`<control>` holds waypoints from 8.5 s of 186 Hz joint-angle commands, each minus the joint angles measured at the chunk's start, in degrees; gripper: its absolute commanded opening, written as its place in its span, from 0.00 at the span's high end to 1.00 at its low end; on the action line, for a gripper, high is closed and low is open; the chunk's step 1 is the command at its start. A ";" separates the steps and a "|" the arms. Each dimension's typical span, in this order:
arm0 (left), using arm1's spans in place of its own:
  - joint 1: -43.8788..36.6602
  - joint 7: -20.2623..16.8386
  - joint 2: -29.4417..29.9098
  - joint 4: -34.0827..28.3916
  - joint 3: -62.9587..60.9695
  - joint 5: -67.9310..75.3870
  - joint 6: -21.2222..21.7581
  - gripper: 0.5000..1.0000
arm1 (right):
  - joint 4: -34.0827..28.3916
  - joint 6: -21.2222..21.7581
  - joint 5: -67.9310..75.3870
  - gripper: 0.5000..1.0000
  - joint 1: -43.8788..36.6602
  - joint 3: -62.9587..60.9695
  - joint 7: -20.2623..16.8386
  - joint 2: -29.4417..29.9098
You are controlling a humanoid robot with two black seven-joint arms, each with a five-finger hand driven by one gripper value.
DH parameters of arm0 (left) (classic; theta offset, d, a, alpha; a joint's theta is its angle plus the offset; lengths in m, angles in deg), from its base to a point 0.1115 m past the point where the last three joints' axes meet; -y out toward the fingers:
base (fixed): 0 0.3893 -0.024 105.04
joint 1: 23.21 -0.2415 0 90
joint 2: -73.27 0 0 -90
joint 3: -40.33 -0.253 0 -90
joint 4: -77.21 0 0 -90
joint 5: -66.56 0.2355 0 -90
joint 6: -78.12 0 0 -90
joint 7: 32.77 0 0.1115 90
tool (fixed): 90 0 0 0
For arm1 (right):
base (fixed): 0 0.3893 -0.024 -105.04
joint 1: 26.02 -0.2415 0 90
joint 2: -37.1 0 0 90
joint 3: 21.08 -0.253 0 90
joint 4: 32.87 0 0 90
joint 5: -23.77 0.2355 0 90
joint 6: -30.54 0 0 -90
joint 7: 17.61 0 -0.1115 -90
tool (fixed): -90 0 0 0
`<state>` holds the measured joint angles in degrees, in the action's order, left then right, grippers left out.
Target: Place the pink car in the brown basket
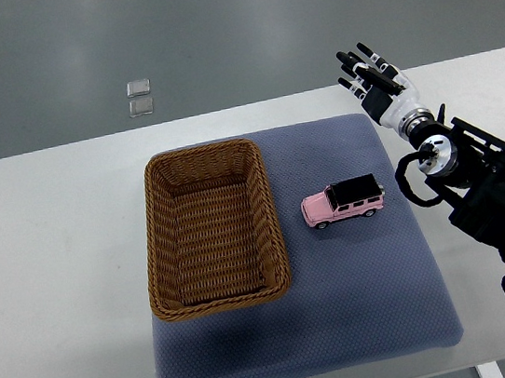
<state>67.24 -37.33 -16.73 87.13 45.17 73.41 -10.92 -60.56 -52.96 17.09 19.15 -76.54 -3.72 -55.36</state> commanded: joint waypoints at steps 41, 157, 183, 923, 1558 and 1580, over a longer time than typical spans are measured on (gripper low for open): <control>0.07 -0.09 0.00 0.01 -0.10 0.01 0.18 0.00 | 0.00 0.00 0.00 0.18 0.00 0.00 0.00 0.00; -0.45 -0.01 0.00 -0.61 -0.54 0.10 0.53 0.00 | 0.00 0.00 0.00 0.18 0.00 0.09 0.00 0.00; -0.45 -0.01 0.00 -0.52 -0.63 0.10 0.44 0.00 | 0.00 0.00 0.00 0.18 0.00 0.09 0.00 0.00; -0.37 -0.01 0.00 -0.52 -0.54 0.10 0.44 0.00 | -45.27 -4.48 -59.68 1.00 -30.23 72.25 -22.24 -32.35; -0.37 -0.01 0.00 -0.52 -0.54 0.10 0.44 0.00 | -13.63 -2.02 -16.62 0.21 0.00 6.07 -7.82 -9.67; -0.37 -0.01 0.00 -0.52 -0.54 0.10 0.44 0.00 | -12.39 -2.02 -10.19 0.21 4.13 0.09 -6.50 -9.14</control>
<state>66.87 -37.33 -16.73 86.61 44.60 73.51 -10.48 -73.95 -55.01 1.78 20.07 -71.55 -11.26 -64.92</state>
